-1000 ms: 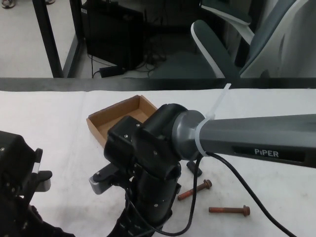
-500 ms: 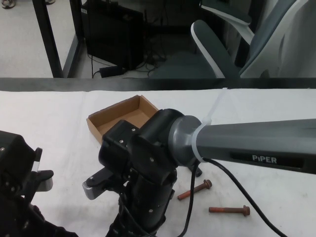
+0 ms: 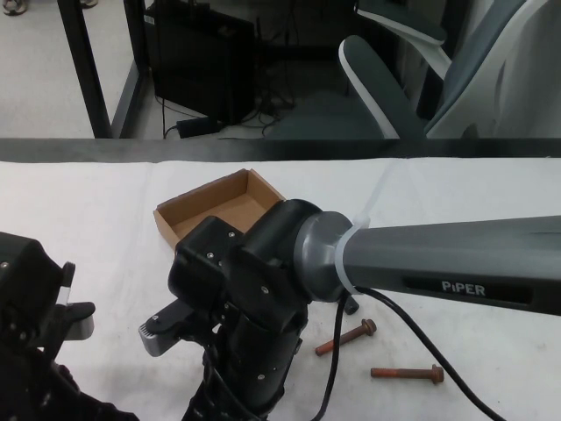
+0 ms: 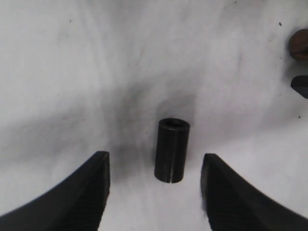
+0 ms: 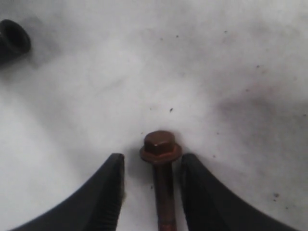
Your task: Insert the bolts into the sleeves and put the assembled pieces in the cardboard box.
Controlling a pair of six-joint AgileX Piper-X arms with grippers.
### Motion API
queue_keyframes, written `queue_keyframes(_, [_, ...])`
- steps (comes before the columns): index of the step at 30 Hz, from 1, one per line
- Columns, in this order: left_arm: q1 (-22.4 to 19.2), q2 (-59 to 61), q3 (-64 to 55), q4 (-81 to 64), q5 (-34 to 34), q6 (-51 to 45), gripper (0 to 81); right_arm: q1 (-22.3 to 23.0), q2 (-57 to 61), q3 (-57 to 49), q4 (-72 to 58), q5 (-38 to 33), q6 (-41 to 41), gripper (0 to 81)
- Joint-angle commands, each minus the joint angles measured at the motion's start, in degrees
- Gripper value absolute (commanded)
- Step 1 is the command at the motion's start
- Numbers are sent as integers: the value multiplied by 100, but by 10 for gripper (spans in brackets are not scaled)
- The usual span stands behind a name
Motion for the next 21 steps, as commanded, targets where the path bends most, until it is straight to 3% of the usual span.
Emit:
queue_keyframes(1, [-19,-102,3,4,24,-7,531,16,262,21,9,-46,7,375])
queue_keyframes(4, [-19,-102,3,4,24,-7,531,16,301,21,9,-46,-54,307])
queue_keyframes(8, [-192,-102,3,4,70,-98,531,16,298,21,22,-46,-231,11])
queue_keyframes(15, [-898,-102,3,-423,-349,-408,531,16,298,21,68,-46,-346,6])
queue_keyframes(21, [-1027,-62,3,-676,-344,-710,531,16,298,21,115,-46,-348,6])
